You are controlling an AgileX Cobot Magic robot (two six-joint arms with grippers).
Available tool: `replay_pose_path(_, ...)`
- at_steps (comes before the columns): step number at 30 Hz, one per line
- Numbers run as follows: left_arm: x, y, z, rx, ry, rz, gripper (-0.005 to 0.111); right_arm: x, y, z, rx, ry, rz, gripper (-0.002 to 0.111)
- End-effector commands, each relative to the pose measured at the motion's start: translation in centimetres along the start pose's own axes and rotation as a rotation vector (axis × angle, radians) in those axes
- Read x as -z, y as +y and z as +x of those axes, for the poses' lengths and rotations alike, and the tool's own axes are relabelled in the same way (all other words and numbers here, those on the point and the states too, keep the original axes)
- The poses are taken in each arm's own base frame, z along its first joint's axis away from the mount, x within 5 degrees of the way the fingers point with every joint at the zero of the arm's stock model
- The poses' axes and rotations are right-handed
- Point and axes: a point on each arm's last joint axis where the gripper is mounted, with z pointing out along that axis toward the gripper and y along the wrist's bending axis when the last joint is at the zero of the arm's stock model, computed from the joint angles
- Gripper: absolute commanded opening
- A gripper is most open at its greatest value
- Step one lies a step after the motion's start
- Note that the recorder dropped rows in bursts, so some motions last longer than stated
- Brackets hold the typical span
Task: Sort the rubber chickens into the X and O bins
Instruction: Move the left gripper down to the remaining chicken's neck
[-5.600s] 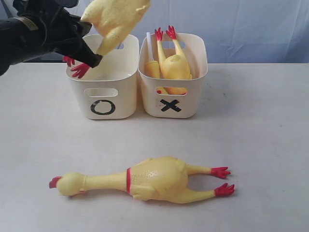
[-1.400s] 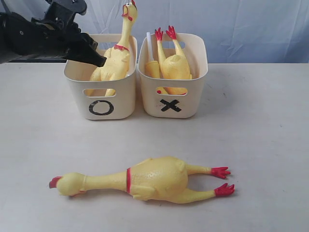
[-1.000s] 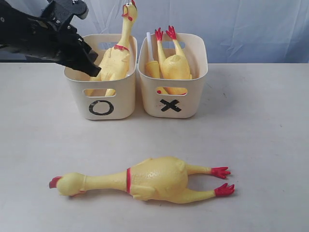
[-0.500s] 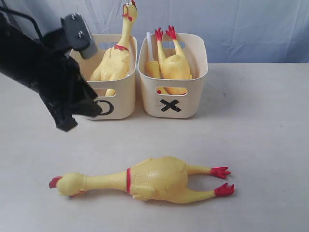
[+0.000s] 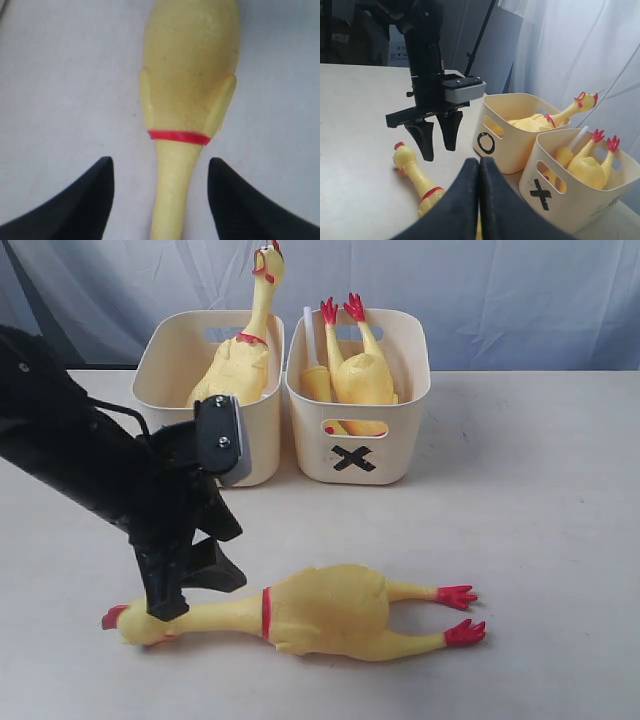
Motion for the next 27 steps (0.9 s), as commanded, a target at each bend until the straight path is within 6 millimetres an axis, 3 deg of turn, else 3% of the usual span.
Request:
replay_pose_path(1,-1.6,0.2,0.2,0.048,-0.013,0.029,0.058,0.0,0.0,0.1,-0.004,-0.005,0.006,0.0)
replay_pose_path(27,-5.1,0.0,3.4,-0.002,0.115,0.059,0.058,0.0,0.0,0.1,-0.006,-0.004,0.004,0.0)
